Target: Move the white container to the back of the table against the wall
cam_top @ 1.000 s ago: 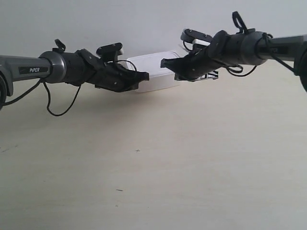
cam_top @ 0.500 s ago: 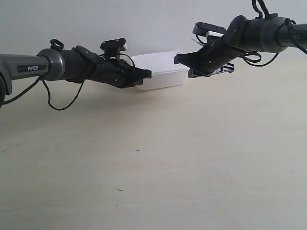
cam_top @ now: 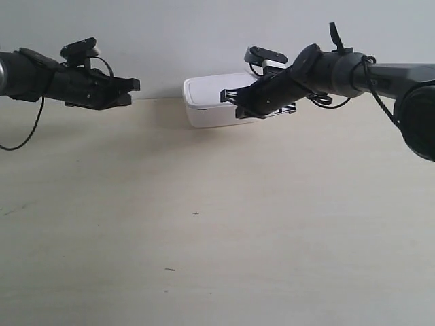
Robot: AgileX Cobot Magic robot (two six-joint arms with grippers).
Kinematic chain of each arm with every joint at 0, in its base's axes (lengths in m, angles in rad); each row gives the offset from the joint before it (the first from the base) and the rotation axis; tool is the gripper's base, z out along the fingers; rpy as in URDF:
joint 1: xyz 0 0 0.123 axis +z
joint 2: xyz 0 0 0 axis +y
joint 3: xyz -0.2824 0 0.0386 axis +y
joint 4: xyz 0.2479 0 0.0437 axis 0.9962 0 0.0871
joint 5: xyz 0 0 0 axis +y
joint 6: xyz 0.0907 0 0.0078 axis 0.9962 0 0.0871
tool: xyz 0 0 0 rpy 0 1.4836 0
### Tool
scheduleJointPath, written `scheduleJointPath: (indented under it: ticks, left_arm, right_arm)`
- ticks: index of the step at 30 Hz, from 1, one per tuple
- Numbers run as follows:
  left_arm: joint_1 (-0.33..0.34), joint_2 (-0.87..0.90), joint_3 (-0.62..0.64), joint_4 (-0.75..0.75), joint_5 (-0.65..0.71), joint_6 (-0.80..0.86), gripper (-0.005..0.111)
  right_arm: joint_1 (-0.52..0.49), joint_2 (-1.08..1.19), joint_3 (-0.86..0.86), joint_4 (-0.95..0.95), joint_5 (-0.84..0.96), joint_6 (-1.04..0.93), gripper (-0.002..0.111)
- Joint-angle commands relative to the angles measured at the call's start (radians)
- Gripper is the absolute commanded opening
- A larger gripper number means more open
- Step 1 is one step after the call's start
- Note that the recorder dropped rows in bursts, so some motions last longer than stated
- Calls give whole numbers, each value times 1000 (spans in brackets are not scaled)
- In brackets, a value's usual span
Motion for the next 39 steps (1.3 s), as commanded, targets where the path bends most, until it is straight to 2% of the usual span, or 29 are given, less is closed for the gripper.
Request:
scheduleJointPath:
  ticks: [1,8,16,27,39]
  left_arm:
    - [1,-10,5,-3,-16,6,0]
    - [1,-10,5,-3,-21,6,0]
    - [1,-10,5,-3,-35,6,0]
    - [1,-10,5,-3,-39,6,0]
    - [1,-10,5,-3,-45,6,0]
  right_arm:
    - [1,21,-27,57,-11,-69,0]
    - [1,75,-54,119,-75,-92,0]
    - [1,81,-54,335,-141,-302,0]
    - [1,95,-54,336,-217,-306,0]
    - [1,88,-54,328,-171,-306,0]
